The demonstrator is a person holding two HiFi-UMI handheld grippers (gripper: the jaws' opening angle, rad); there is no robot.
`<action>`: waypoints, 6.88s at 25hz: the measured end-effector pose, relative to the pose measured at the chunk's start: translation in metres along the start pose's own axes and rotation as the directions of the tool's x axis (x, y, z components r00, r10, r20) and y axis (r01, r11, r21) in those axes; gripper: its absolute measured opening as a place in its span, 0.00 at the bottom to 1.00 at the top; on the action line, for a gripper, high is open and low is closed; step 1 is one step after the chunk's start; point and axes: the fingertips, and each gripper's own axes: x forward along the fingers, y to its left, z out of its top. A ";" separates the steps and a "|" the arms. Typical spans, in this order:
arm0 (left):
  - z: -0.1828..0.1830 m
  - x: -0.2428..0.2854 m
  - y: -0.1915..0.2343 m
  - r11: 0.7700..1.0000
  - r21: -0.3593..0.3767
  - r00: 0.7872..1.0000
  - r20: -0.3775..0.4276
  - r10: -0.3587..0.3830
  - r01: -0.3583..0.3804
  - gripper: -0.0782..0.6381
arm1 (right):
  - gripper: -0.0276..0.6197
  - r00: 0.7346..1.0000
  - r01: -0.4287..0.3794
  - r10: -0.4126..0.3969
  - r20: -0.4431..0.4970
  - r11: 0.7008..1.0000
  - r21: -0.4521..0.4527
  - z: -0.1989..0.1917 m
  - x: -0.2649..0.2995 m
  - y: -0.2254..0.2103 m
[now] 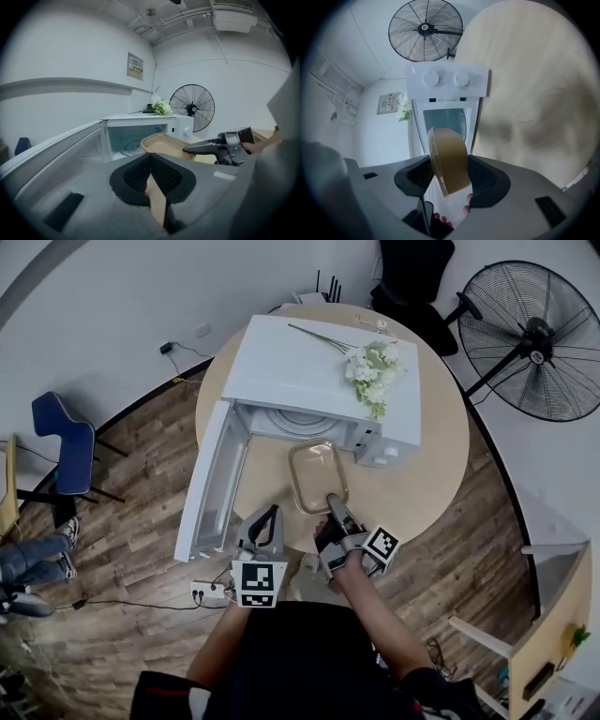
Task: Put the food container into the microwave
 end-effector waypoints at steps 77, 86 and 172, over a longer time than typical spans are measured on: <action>-0.075 0.036 0.042 0.992 -0.035 0.971 -0.205 -0.124 0.119 0.13 | 0.30 0.993 0.118 -0.111 0.041 0.964 -0.238 0.032 0.128 -0.040; -0.065 0.045 0.045 0.992 -0.040 0.973 -0.191 -0.127 0.121 0.13 | 0.06 0.952 0.200 -0.300 0.055 0.477 -0.856 0.017 0.138 -0.013; 0.152 -0.028 0.077 0.987 0.146 0.957 0.268 -0.111 0.073 0.13 | 0.06 0.981 0.101 0.160 0.107 0.041 -0.994 -0.035 0.004 0.249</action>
